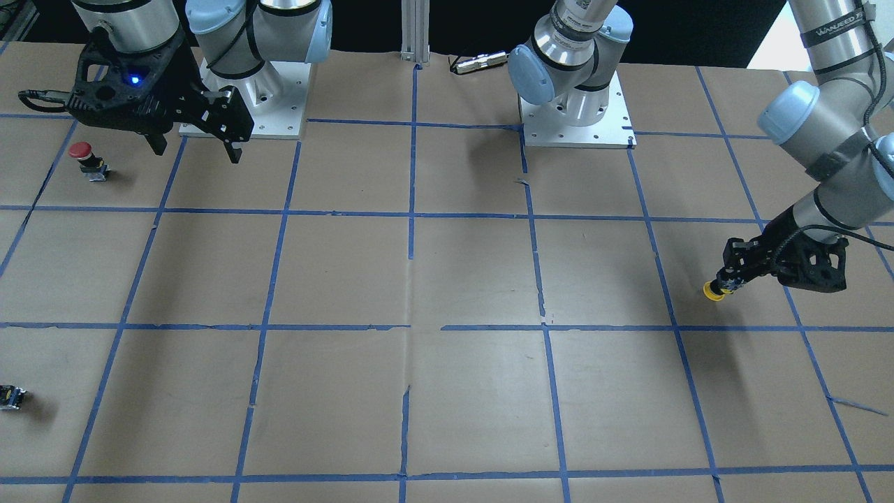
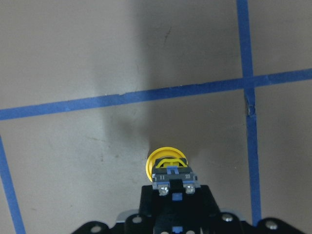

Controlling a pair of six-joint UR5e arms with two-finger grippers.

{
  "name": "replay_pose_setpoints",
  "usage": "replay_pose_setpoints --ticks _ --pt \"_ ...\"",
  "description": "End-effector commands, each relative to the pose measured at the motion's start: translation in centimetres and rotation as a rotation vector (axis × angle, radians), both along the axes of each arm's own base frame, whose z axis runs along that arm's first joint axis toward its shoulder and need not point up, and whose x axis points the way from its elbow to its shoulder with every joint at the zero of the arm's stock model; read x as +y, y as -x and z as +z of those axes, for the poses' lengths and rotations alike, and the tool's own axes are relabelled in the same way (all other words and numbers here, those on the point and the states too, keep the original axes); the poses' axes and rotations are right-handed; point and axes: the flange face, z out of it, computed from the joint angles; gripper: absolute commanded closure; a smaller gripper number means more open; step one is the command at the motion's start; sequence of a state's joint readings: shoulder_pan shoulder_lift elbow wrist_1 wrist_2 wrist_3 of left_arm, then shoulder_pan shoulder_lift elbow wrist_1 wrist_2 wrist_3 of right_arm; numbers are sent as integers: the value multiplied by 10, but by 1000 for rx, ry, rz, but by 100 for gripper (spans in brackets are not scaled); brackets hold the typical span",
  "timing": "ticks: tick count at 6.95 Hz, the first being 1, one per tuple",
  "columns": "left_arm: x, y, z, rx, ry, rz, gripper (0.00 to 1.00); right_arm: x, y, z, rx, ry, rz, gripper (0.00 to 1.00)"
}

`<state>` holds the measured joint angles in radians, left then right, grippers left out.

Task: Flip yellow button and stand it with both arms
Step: 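Lift the yellow button with the left gripper while the right arm swings over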

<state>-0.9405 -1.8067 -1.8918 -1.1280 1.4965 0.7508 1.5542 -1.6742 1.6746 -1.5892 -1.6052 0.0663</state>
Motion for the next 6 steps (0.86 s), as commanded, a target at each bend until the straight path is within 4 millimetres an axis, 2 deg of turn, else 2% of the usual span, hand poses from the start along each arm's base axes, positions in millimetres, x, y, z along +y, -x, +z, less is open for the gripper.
replay_pose_setpoints --ticks 1,2,3,5,6 --pt "-9 29 19 252 -19 21 93 1 -1 0 -14 -3 9 0" --pt "-15 61 15 408 5 32 94 -1 0 1 -21 4 -9 0" --pt "-23 104 19 548 -1 54 94 -2 1 -2 -59 -10 -124 0" --pt "-35 199 26 787 -19 144 96 -5 -9 -2 -197 -43 -516 0" --pt "-32 239 24 908 -37 179 97 -14 -15 -10 -273 -91 -607 0"
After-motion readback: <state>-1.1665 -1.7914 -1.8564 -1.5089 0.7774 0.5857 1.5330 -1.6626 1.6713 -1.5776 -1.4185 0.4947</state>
